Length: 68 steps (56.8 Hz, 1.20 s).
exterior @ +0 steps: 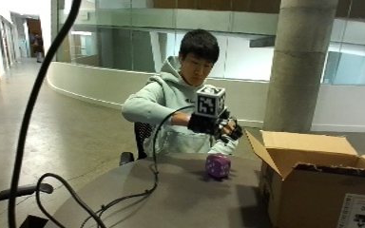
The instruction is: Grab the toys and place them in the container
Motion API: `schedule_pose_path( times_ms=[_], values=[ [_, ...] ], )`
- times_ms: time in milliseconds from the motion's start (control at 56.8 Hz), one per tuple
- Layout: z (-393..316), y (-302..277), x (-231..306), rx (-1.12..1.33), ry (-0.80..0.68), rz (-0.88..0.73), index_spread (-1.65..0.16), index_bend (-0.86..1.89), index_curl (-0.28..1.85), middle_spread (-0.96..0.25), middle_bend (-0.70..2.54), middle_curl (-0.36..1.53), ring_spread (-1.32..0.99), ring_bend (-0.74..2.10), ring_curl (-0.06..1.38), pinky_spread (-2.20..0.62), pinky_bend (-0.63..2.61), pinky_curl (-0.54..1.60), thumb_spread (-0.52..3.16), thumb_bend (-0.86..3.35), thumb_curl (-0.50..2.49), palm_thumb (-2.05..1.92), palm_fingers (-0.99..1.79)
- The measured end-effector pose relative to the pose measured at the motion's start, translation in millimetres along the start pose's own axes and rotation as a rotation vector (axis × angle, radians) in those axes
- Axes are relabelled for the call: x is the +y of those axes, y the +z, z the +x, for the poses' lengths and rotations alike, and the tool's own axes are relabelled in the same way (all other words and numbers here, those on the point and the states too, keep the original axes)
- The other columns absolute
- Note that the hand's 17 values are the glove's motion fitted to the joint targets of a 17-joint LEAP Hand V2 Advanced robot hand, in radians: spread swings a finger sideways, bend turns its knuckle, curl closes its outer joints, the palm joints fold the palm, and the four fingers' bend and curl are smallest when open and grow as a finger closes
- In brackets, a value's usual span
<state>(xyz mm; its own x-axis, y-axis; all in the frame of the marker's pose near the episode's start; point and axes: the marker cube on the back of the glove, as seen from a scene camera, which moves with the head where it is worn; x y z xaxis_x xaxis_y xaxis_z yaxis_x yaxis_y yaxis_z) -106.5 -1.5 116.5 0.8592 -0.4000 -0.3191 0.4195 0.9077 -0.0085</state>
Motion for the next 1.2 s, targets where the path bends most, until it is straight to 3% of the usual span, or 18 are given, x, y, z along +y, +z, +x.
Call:
schedule_pose_path(
  times_ms=[141, 282, 334, 440, 528, 581, 739, 1021, 1197],
  values=[
    [-20.2, 80.5, 15.5, 0.008, 0.094, -0.124, -0.28, 0.13, 0.41, -0.04, 0.17, 0.36, -0.09, 0.21, 0.26, 0.00, 0.68, 0.35, 1.22, -0.01, 0.38, 0.06, -0.05],
    [9.6, 106.0, 1.4, 0.055, 0.086, -0.115, -0.30, 0.11, 0.35, -0.05, 0.14, 0.33, -0.08, 0.32, 0.29, 0.02, 0.87, 0.38, 1.24, 0.00, 0.36, 0.11, 0.06],
    [14.6, 108.6, -2.6, 0.068, 0.066, -0.073, -0.31, 0.11, 0.34, -0.05, 0.14, 0.32, -0.09, 0.43, 0.31, -0.01, 0.97, 0.40, 1.25, 0.02, 0.36, 0.17, 0.18],
    [10.2, 115.1, -5.1, -0.015, 0.038, -0.063, -0.29, 0.09, 0.29, -0.10, 0.32, 0.37, -0.21, 0.78, 0.39, -0.19, 1.00, 0.39, 1.35, 0.12, 0.39, 0.35, 0.70],
    [-8.9, 110.2, -0.3, -0.223, 0.055, -0.048, -0.27, 0.11, 0.29, -0.14, 0.38, 0.42, -0.26, 0.96, 0.48, -0.27, 1.07, 0.43, 1.34, 0.20, 0.46, 0.51, 0.76],
    [-12.3, 100.0, 2.6, -0.279, 0.061, -0.039, -0.28, 0.21, 0.31, -0.17, 0.51, 0.48, -0.30, 1.02, 0.51, -0.30, 1.10, 0.44, 1.25, 0.22, 0.52, 0.60, 1.02],
    [-31.2, 40.5, -0.8, -0.270, 0.055, -0.019, -0.32, 0.49, 0.46, -0.24, 0.88, 0.68, -0.38, 1.20, 0.62, -0.38, 1.17, 0.53, 1.13, 0.23, 0.64, 0.62, 1.24],
    [-19.0, -124.8, -80.0, -0.058, 0.087, 0.265, -0.32, 0.84, 0.75, -0.27, 1.20, 0.91, -0.41, 1.44, 0.75, -0.46, 1.31, 0.68, 0.97, 0.22, 0.83, 0.56, 1.03],
    [16.2, -178.4, -145.4, -0.034, 0.209, 0.426, -0.31, 0.91, 0.89, -0.28, 1.29, 0.98, -0.40, 1.51, 0.79, -0.48, 1.36, 0.75, 0.89, 0.23, 0.96, 0.54, 0.94]
  ],
)
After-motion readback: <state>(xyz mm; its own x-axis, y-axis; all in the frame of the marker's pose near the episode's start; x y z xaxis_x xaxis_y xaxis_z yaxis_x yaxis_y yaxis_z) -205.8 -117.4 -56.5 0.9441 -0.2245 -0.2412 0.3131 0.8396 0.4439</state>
